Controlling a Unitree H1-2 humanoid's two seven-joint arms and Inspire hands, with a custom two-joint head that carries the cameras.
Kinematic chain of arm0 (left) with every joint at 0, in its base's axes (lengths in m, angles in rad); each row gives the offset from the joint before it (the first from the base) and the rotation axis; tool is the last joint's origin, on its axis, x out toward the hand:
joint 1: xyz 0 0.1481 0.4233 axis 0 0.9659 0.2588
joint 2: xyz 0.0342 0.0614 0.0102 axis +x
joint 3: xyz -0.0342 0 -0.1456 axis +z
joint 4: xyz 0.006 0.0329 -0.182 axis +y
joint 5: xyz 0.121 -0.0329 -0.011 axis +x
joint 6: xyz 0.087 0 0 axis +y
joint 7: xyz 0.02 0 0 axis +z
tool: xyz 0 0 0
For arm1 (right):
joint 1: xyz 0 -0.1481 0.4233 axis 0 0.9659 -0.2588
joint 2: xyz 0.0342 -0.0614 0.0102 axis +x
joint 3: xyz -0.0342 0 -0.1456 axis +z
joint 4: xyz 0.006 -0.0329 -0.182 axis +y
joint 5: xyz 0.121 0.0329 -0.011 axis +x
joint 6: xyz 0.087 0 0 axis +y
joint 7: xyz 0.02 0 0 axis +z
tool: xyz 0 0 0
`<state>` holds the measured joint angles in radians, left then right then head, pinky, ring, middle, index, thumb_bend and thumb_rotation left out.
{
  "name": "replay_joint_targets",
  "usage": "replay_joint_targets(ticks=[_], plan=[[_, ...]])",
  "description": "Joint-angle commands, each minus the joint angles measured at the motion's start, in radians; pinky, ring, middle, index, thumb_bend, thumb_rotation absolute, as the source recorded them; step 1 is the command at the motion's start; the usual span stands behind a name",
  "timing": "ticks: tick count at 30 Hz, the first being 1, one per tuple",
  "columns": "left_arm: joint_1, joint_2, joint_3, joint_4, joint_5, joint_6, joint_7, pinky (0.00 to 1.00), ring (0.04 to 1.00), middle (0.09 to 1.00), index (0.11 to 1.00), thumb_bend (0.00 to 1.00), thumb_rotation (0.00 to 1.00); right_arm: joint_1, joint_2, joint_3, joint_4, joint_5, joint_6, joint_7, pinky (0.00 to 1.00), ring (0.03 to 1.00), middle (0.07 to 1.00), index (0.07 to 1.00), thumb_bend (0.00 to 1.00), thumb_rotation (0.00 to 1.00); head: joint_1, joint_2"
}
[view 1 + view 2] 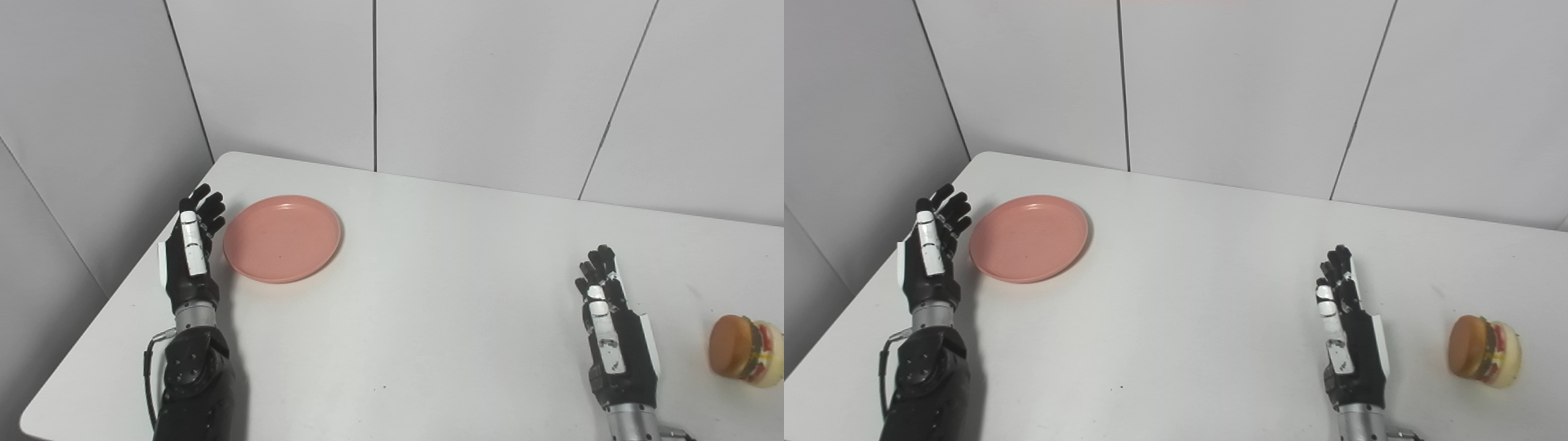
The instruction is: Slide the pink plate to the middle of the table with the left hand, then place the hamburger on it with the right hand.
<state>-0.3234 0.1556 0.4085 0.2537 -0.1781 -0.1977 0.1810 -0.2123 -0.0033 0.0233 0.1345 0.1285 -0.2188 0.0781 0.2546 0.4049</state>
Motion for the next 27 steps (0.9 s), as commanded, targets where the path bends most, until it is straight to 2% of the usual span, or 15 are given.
replay_joint_targets(ticks=[1,9,12,13,17,22,24,27], plan=[[-0.059,0.051,0.016,0.019,-0.006,-0.055,0.012,0.82,0.794,0.771,0.75,0.64,1.0,0.075,-0.02,-0.014,0.064,0.006,-0.017,0.015,1.0,1.0,1.0,1.0,0.49,0.78,0.003,0.001],[-0.135,0.116,0.008,0.196,0.046,-0.116,0.058,0.81,0.758,0.751,0.733,0.67,1.0,0.071,-0.016,-0.02,0.083,0.018,-0.036,0.017,1.0,1.0,1.0,1.0,0.48,0.8,0.009,-0.019],[-0.146,0.133,-0.022,0.233,0.058,-0.101,0.042,0.84,0.771,0.754,0.737,0.67,1.0,0.073,-0.014,-0.022,0.079,0.017,-0.028,0.013,1.0,1.0,1.0,1.0,0.48,0.8,0.008,-0.019],[-0.147,0.136,-0.033,0.235,0.07,-0.091,0.048,0.85,0.782,0.764,0.752,0.64,1.0,0.074,-0.015,-0.021,0.077,0.015,-0.027,0.012,1.0,1.0,1.0,1.0,0.48,0.8,0.008,-0.019],[-0.153,0.131,-0.06,0.247,0.085,-0.081,0.055,0.87,0.796,0.778,0.767,0.63,1.0,0.074,-0.014,-0.025,0.084,0.007,-0.037,0.005,1.0,1.0,1.0,1.0,0.49,0.81,0.017,-0.019],[-0.194,0.126,-0.078,0.318,0.086,-0.08,0.06,0.86,0.794,0.769,0.762,0.65,1.0,0.075,-0.017,-0.026,0.08,0.029,-0.029,0.02,1.0,1.0,1.0,1.0,0.47,0.81,0.017,-0.017],[-0.203,0.121,-0.091,0.324,0.101,-0.07,0.065,0.83,0.788,0.772,0.761,0.61,1.0,0.077,-0.017,-0.026,0.076,0.019,-0.029,0.013,1.0,1.0,1.0,1.0,0.47,0.8,0.021,-0.015],[-0.203,0.127,-0.121,0.336,0.125,-0.074,0.057,0.83,0.791,0.783,0.772,0.59,1.0,0.077,-0.014,-0.027,0.075,0.018,-0.031,0.013,1.0,1.0,1.0,1.0,0.48,0.8,0.017,-0.014]])
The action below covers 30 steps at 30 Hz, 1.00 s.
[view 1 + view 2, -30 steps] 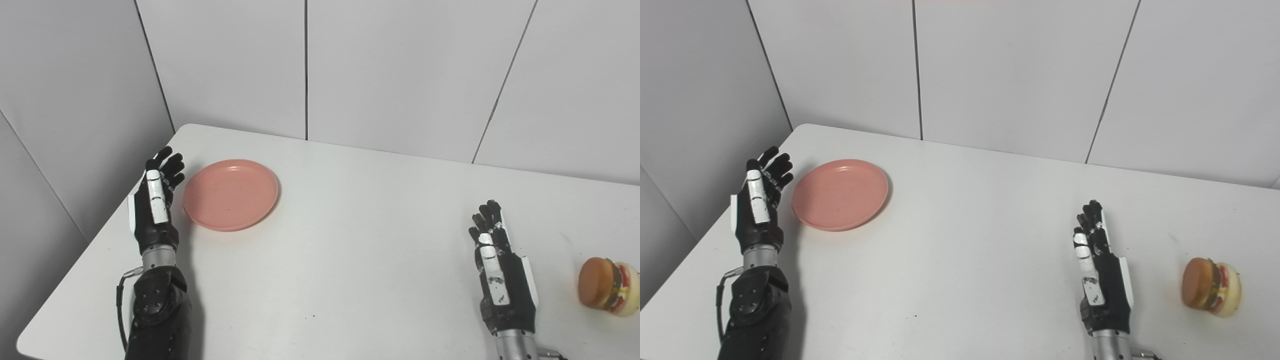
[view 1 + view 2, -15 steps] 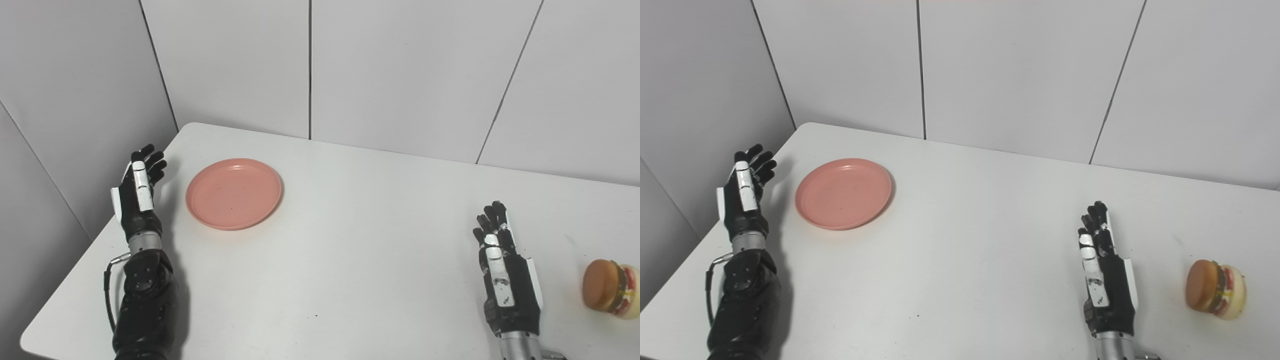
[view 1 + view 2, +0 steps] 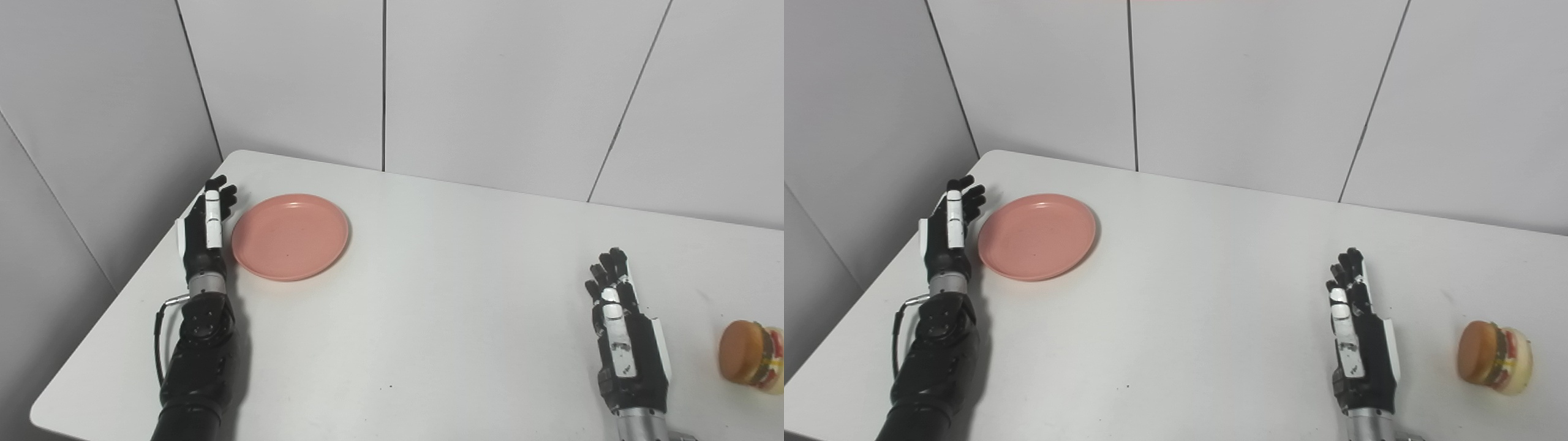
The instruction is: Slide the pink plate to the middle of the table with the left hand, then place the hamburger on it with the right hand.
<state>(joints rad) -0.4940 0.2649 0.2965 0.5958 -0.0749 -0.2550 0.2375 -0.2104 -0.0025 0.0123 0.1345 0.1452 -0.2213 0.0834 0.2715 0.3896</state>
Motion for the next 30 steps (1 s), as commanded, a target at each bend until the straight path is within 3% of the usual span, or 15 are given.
replay_joint_targets(ticks=[1,6,14,19,25,30], plan=[[-0.034,0.018,-0.015,0.001,0.022,-0.02,-0.003,0.82,0.793,0.785,0.775,0.59,1.0,0.074,-0.013,-0.017,0.077,0.006,-0.03,0.01,1.0,1.0,1.0,1.0,0.48,0.79,0.0,0.0],[-0.031,0.007,-0.029,-0.007,-0.002,0.027,-0.037,0.85,0.795,0.789,0.777,0.58,1.0,0.073,-0.015,-0.017,0.077,0.004,-0.034,0.011,1.0,1.0,1.0,1.0,0.47,0.77,-0.001,0.001],[-0.023,-0.008,-0.049,-0.004,-0.002,0.029,-0.048,0.83,0.8,0.792,0.778,0.58,1.0,0.077,-0.015,-0.019,0.068,0.001,-0.033,0.01,1.0,1.0,1.0,1.0,0.48,0.78,-0.001,0.003],[-0.011,-0.017,-0.064,-0.028,-0.023,0.041,-0.079,0.88,0.82,0.809,0.802,0.59,1.0,0.076,-0.014,-0.019,0.069,0.005,-0.035,0.012,1.0,1.0,1.0,1.0,0.48,0.79,-0.008,0.004],[-0.005,-0.036,-0.071,-0.03,-0.061,0.017,-0.129,0.84,0.827,0.818,0.808,0.62,1.0,0.077,-0.011,-0.016,0.063,-0.012,-0.027,0.001,1.0,1.0,1.0,1.0,0.5,0.76,-0.02,0.007],[-0.008,-0.075,-0.084,-0.051,-0.052,0.045,-0.119,0.8,0.793,0.784,0.777,0.62,1.0,0.076,-0.008,-0.016,0.065,-0.005,-0.023,0.004,1.0,1.0,1.0,1.0,0.48,0.76,-0.03,0.01]])
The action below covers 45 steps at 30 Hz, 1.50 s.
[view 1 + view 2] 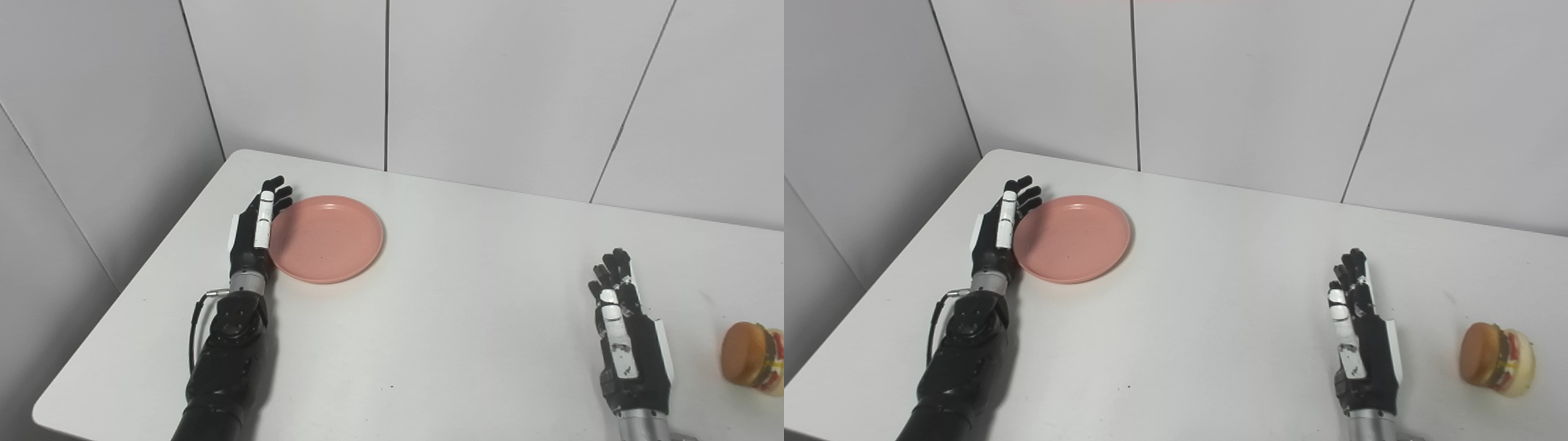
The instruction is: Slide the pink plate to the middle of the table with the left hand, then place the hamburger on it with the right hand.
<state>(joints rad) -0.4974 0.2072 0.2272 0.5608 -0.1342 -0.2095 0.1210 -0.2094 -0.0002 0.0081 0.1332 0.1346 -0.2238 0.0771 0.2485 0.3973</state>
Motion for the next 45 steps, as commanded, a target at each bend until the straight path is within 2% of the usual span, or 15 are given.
replay_joint_targets(ticks=[1,9,14,20,22,28,31,36,40,45], plan=[[-0.004,-0.022,-0.019,-0.02,0.008,0.006,-0.007,0.79,0.789,0.778,0.771,0.62,1.0,0.074,-0.011,-0.011,0.067,0.006,-0.021,0.012,1.0,1.0,1.0,1.0,0.48,0.76,-0.007,0.003],[0.015,-0.066,-0.045,-0.078,-0.029,0.053,-0.051,0.81,0.801,0.784,0.771,0.6,1.0,0.076,-0.005,-0.001,0.059,-0.034,-0.018,-0.008,1.0,1.0,1.0,1.0,0.5,0.76,-0.064,0.014],[0.039,-0.101,-0.056,-0.14,-0.05,0.123,-0.059,0.81,0.801,0.783,0.769,0.6,1.0,0.077,0.008,0.005,0.043,-0.055,0.002,-0.019,1.0,1.0,1.0,1.0,0.56,0.77,-0.106,0.023],[0.047,-0.125,-0.048,-0.136,-0.094,0.115,-0.108,0.81,0.803,0.779,0.76,0.61,1.0,0.072,0.029,0.014,0.036,-0.08,0.016,-0.038,1.0,1.0,1.0,1.0,0.58,0.77,-0.156,0.028],[0.05,-0.128,-0.05,-0.134,-0.11,0.12,-0.133,0.81,0.808,0.784,0.76,0.61,1.0,0.071,0.036,0.015,0.037,-0.079,0.014,-0.04,1.0,1.0,1.0,1.0,0.55,0.76,-0.171,0.029],[0.071,-0.134,-0.07,-0.147,-0.118,0.122,-0.186,0.82,0.813,0.791,0.772,0.6,1.0,0.068,0.053,0.023,0.033,-0.098,0.023,-0.056,1.0,1.0,1.0,1.0,0.54,0.77,-0.223,0.035],[0.077,-0.134,-0.081,-0.143,-0.12,0.113,-0.216,0.84,0.825,0.801,0.783,0.59,1.0,0.068,0.057,0.026,0.026,-0.114,0.035,-0.065,1.0,1.0,1.0,1.0,0.56,0.8,-0.238,0.038],[0.089,-0.142,-0.094,-0.162,-0.114,0.124,-0.222,0.84,0.818,0.797,0.776,0.59,1.0,0.058,0.074,0.026,0.028,-0.109,0.026,-0.069,1.0,1.0,1.0,1.0,0.53,0.79,-0.287,0.047],[0.094,-0.145,-0.1,-0.158,-0.119,0.116,-0.236,0.83,0.808,0.792,0.775,0.59,1.0,0.048,0.082,0.034,0.037,-0.133,0.027,-0.084,1.0,1.0,1.0,1.0,0.55,0.82,-0.325,0.055],[0.109,-0.158,-0.108,-0.196,-0.111,0.162,-0.231,0.82,0.805,0.789,0.767,0.59,1.0,0.037,0.098,0.037,0.044,-0.148,0.033,-0.101,1.0,1.0,1.0,1.0,0.57,0.85,-0.366,0.062]])
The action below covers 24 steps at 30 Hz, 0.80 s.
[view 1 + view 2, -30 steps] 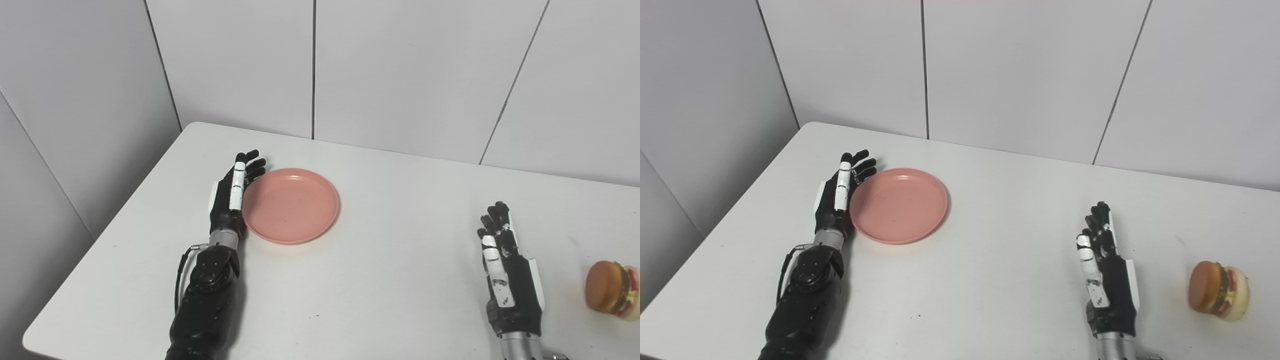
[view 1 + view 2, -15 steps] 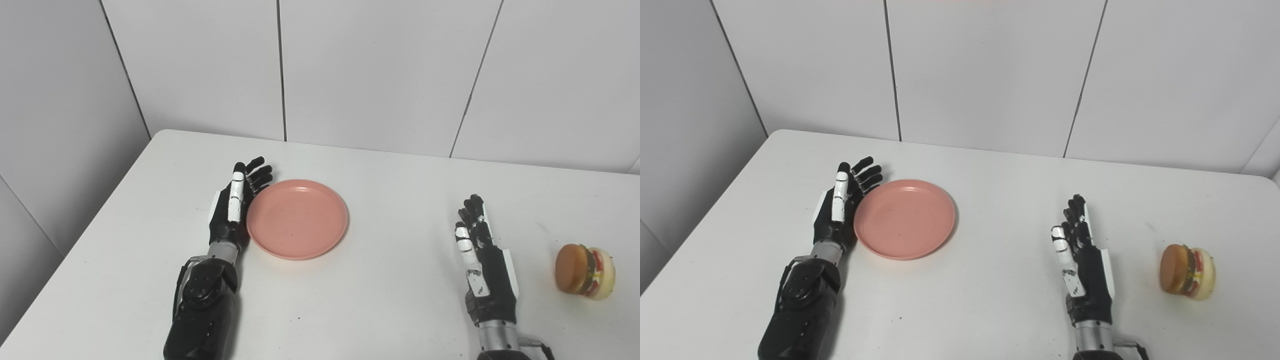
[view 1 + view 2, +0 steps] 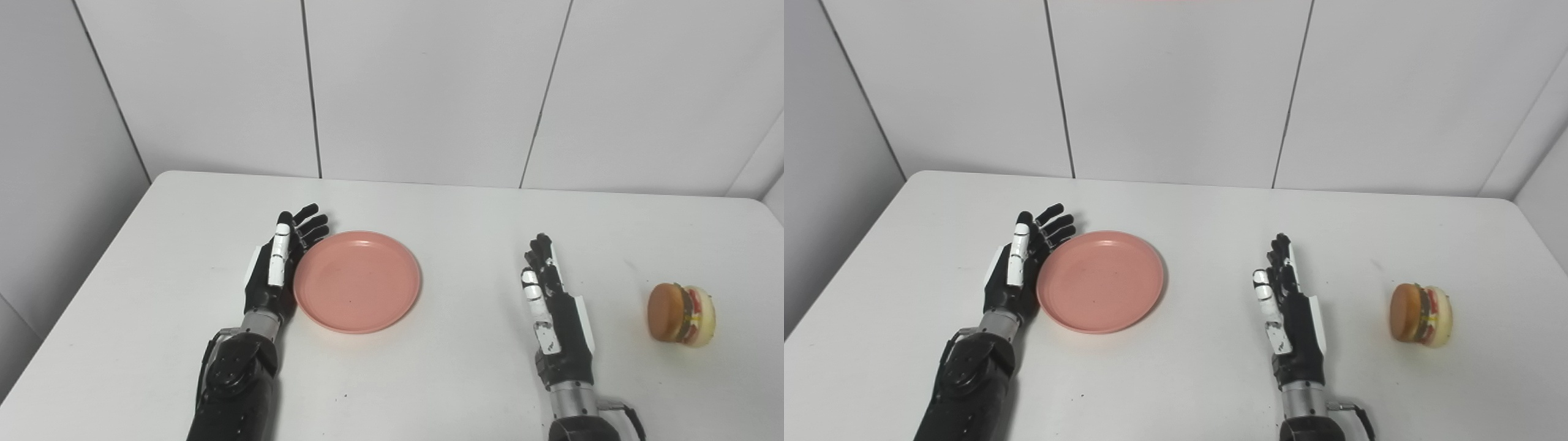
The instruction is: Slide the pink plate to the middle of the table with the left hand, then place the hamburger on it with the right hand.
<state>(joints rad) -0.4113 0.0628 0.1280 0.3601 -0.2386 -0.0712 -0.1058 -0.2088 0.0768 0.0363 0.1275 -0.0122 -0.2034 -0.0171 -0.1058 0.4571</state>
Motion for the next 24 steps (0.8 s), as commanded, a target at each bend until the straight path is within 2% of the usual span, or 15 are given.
replay_joint_targets(ticks=[1,4,8,12,14,17,24], plan=[[0.024,-0.014,-0.01,0.001,-0.004,0.028,-0.004,0.82,0.806,0.79,0.767,0.59,1.0,0.035,0.023,0.009,0.051,-0.003,0.013,-0.008,1.0,1.0,1.0,1.0,0.57,0.85,-0.012,0.002],[0.044,-0.025,-0.022,-0.044,-0.006,0.093,-0.002,0.83,0.809,0.791,0.767,0.62,1.0,0.031,0.03,0.008,0.053,0.01,0.013,-0.006,1.0,1.0,1.0,1.0,0.55,0.84,-0.036,0.004],[0.069,-0.027,-0.042,-0.088,-0.02,0.134,-0.032,0.83,0.823,0.811,0.785,0.58,1.0,0.027,0.043,0.006,0.052,0.009,0.026,-0.014,1.0,1.0,1.0,1.0,0.53,0.83,-0.065,0.011],[0.09,-0.038,-0.054,-0.13,-0.033,0.181,-0.032,0.83,0.828,0.81,0.787,0.57,1.0,0.028,0.046,0.013,0.035,-0.012,0.049,-0.025,1.0,1.0,1.0,1.0,0.55,0.85,-0.067,0.021],[0.097,-0.045,-0.062,-0.128,-0.028,0.178,-0.038,0.83,0.826,0.806,0.782,0.58,1.0,0.027,0.047,0.013,0.033,-0.008,0.053,-0.025,1.0,1.0,1.0,1.0,0.56,0.84,-0.066,0.02],[0.107,-0.049,-0.079,-0.114,-0.023,0.139,-0.066,0.83,0.82,0.804,0.781,0.58,1.0,0.027,0.05,0.013,0.032,-0.008,0.054,-0.027,1.0,1.0,1.0,1.0,0.56,0.85,-0.067,0.024],[0.139,-0.059,-0.12,-0.15,-0.001,0.159,-0.074,0.84,0.823,0.807,0.787,0.57,1.0,0.03,0.048,0.015,0.028,-0.012,0.046,-0.025,1.0,1.0,1.0,1.0,0.54,0.85,-0.06,0.022]])
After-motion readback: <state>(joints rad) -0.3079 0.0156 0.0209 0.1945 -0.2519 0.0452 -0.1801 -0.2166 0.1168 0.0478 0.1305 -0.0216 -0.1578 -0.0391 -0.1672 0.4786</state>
